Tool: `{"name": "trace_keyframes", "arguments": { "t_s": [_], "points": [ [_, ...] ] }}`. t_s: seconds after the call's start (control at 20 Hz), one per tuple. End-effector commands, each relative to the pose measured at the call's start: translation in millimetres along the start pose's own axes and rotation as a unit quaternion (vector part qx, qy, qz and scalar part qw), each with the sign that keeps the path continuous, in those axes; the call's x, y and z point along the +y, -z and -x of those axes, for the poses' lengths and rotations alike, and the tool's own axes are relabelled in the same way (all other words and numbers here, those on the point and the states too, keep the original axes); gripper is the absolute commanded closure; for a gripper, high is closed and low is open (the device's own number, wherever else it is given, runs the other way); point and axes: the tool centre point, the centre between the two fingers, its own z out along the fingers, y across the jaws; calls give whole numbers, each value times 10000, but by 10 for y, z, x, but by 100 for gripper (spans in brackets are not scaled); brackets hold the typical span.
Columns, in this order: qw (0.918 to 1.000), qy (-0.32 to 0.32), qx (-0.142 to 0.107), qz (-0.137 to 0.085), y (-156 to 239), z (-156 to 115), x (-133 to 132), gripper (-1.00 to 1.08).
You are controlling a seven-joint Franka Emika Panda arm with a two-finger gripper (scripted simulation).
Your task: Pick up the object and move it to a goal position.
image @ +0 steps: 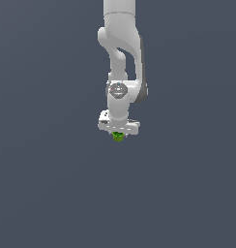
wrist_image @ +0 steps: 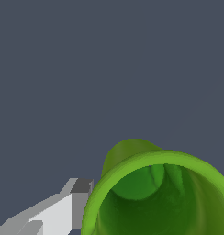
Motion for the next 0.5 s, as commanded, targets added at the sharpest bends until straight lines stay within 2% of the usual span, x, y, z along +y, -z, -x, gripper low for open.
{"name": "trace_keyframes", "arguments": {
  "t_s": [0.0, 0.45],
  "points": [
    [10000, -1, -4, 1, -10, 2, 2, 108],
    [10000, 0, 1, 0, 23, -32, -11, 108]
  ]
}}
